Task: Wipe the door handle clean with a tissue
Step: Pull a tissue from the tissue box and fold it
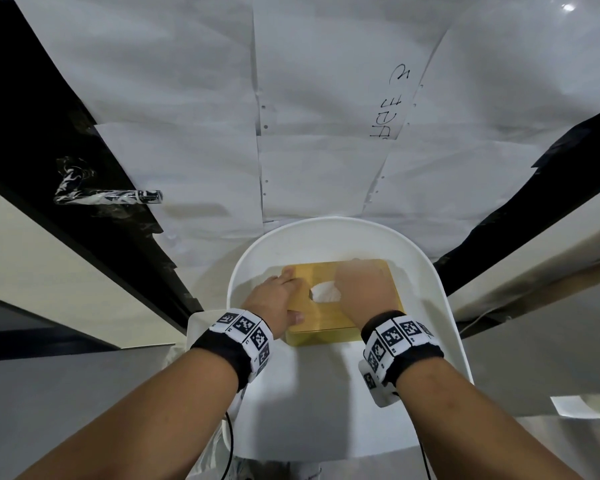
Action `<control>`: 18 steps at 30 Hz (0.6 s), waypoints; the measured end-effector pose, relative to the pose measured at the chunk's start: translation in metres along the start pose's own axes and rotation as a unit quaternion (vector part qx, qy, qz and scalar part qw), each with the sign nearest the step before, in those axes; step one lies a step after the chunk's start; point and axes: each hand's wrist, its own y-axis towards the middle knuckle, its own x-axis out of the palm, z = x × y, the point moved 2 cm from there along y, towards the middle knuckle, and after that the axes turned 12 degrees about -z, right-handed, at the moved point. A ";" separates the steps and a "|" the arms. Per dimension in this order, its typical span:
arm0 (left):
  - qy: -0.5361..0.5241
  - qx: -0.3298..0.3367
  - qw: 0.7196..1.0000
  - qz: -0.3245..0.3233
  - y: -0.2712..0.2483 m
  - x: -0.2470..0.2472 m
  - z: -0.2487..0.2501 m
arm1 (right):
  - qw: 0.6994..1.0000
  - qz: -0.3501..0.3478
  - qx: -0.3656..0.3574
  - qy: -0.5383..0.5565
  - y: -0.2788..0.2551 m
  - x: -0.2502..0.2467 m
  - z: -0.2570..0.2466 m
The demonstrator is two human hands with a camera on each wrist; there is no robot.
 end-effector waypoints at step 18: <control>-0.178 0.014 0.982 0.069 0.008 0.010 0.001 | 0.968 -0.036 -0.037 0.247 -0.001 0.002 0.000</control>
